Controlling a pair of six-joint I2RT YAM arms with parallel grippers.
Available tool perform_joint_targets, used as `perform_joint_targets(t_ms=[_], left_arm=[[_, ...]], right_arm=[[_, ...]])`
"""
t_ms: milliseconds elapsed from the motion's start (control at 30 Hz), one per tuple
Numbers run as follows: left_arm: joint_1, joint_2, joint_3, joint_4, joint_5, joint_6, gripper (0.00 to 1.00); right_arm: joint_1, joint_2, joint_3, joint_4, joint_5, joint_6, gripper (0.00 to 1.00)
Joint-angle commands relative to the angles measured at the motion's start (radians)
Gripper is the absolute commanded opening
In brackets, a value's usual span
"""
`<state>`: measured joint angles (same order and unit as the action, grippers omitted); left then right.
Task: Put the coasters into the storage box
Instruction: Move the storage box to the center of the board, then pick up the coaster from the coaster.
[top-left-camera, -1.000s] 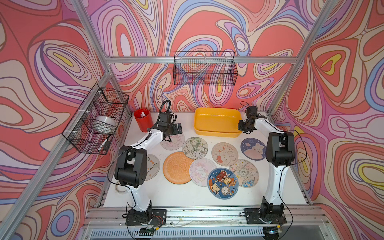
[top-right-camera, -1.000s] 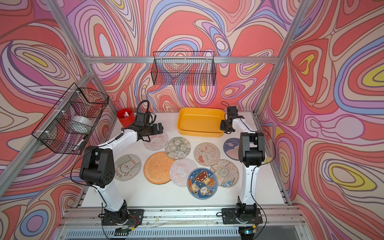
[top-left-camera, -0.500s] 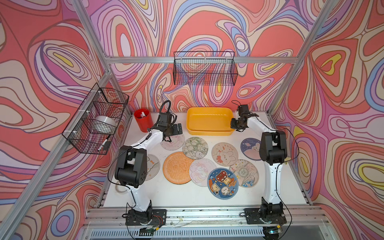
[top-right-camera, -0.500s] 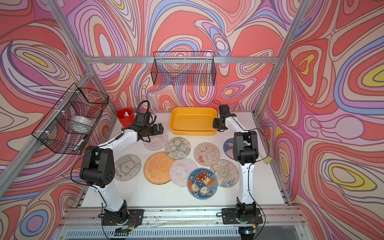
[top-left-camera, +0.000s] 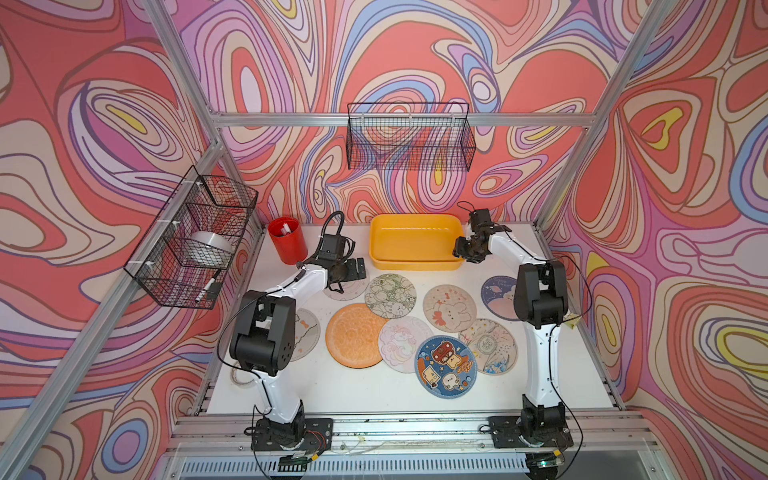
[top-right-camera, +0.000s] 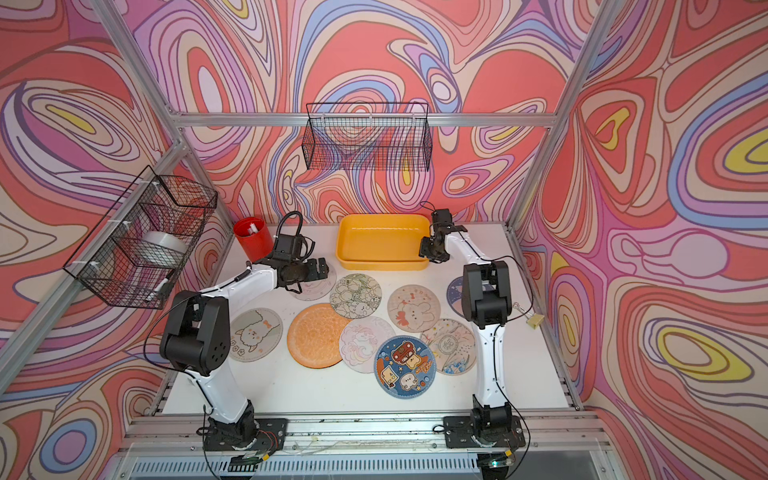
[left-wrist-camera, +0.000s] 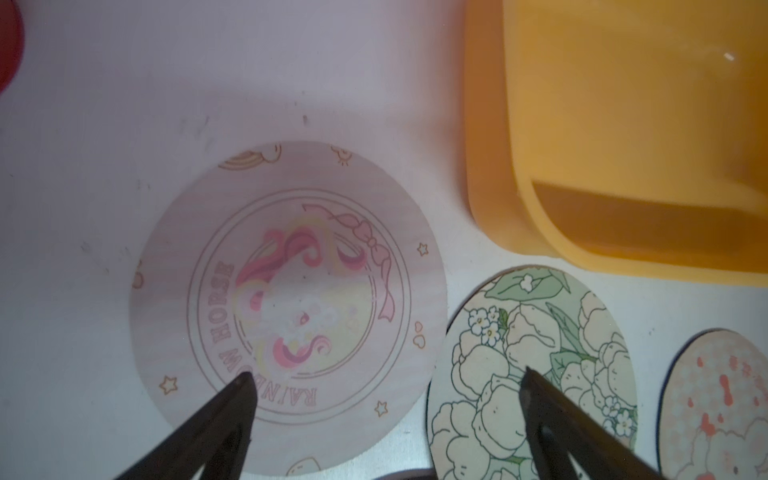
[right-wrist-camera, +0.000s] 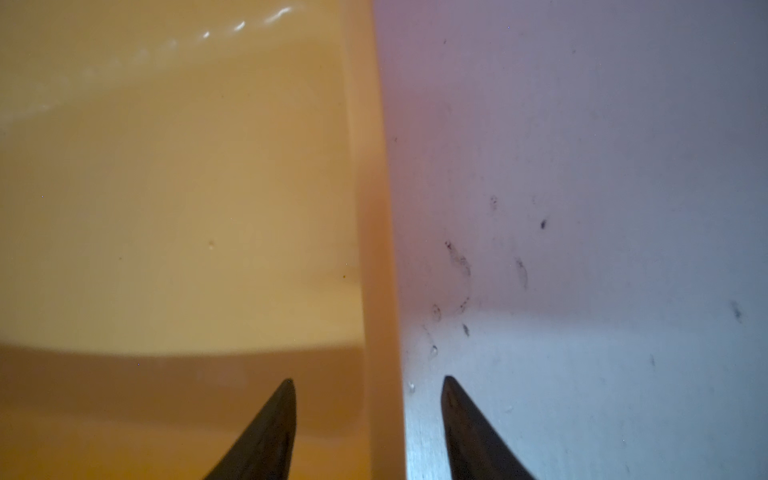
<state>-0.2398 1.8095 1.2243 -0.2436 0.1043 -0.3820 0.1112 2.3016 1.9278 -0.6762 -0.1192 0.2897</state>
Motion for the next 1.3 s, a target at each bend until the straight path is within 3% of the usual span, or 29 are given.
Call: perform_joint_targets(t_ms=[0,333,767,1267], left_arm=[[-0.026,-0.058,-0.059,-0.029,-0.009,-0.051,1.00],[-0.050,-0.050,-0.155,0.028,0.057,-0.162,1.00],[-0.079,0.031,-0.100,0.016,0.159,-0.154,0.87],[-0.100,0.100,-0.045,-0.006,0.190,-0.133,0.78]], right_arm=[[0.007,-0.114,-0.051,-0.026,-0.038,0.062,0.62],[0.120,-0.277,-0.202,-0.008,-0.129,0.067,0.63],[0.294,-0.212,-0.272,-0.002,-0.270,-0.028,0.63],[0.338,-0.139,-0.307,-0.022,-0.214,-0.022,0.65]])
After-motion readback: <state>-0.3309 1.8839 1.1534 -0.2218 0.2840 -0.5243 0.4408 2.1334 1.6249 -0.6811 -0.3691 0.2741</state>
